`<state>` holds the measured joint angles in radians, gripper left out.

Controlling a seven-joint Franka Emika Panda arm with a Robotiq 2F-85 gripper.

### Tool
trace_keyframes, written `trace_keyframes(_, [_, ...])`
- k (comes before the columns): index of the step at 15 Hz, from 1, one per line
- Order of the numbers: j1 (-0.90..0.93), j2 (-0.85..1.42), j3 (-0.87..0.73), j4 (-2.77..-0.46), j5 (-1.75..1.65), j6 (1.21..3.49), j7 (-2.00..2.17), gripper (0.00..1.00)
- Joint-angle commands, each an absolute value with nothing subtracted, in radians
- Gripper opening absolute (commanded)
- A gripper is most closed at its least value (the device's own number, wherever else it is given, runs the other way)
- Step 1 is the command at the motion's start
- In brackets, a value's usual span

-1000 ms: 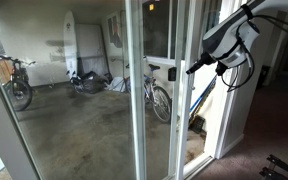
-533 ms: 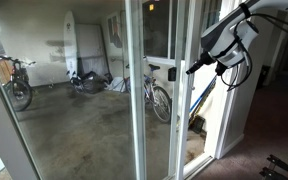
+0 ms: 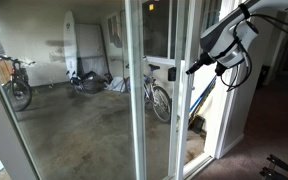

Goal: Slide the glass door to the left.

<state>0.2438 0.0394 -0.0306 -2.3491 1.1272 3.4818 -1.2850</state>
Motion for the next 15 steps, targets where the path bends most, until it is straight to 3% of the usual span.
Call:
trace_keyframes(1, [0.312,0.098,-0.001,-2.29,1.123,3.482,-1.357,1.0])
trace_keyframes(15, [0.379,0.087,0.033,-2.262,1.038,3.486,-1.165,1.0])
